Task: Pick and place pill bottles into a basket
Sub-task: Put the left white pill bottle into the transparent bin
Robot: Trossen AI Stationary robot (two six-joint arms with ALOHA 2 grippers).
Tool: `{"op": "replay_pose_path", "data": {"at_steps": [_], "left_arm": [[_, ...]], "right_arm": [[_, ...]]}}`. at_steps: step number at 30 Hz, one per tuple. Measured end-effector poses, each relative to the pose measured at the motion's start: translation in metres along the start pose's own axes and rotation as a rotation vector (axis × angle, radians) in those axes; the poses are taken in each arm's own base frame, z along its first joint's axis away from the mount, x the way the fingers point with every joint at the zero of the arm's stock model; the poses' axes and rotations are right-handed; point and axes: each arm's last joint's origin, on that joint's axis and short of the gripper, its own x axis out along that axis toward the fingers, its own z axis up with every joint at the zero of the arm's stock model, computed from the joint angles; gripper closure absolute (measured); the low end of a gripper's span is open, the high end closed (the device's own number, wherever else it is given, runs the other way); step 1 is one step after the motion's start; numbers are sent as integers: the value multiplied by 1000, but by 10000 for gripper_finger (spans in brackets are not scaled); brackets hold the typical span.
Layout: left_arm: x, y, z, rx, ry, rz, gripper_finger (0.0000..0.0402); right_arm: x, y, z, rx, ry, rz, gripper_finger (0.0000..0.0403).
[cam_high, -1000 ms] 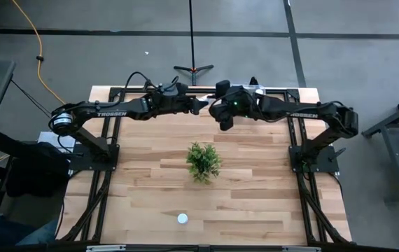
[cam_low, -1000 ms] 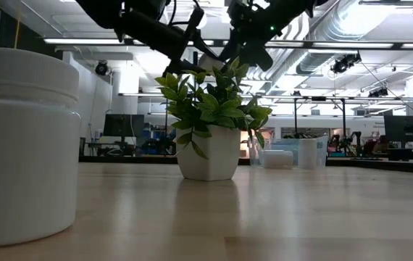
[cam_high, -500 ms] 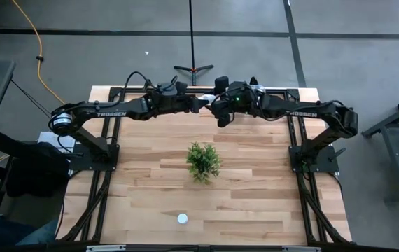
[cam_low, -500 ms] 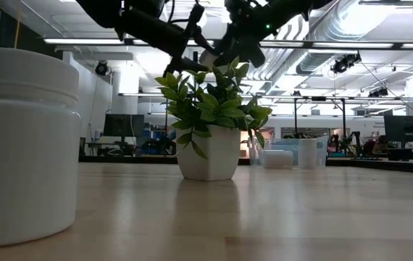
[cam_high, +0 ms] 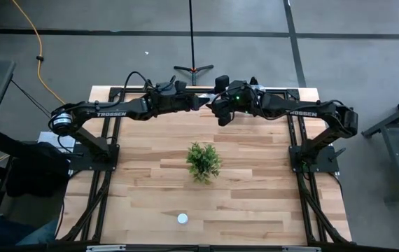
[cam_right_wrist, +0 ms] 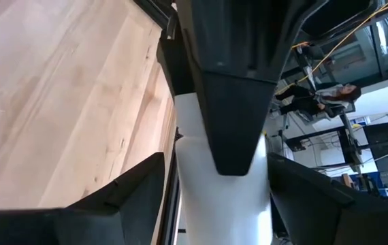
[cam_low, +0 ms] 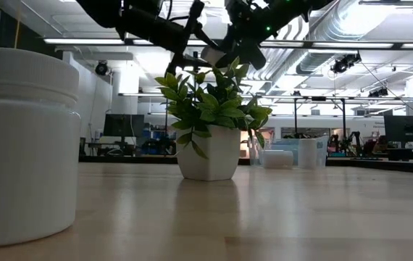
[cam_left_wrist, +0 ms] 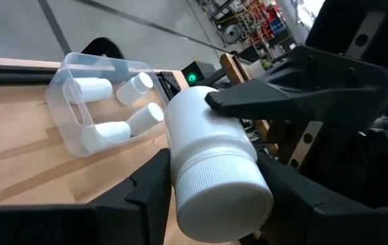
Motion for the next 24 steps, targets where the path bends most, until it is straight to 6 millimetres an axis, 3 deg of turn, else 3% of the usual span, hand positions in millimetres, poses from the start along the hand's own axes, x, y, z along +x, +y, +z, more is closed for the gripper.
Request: {"op": "replay_pose_path", "data": {"at_steps": [24], "left_arm": [[0, -2, 1, -1, -14, -26, 190]], "right_arm": [[1, -4, -7, 12, 4, 5, 156]]}}
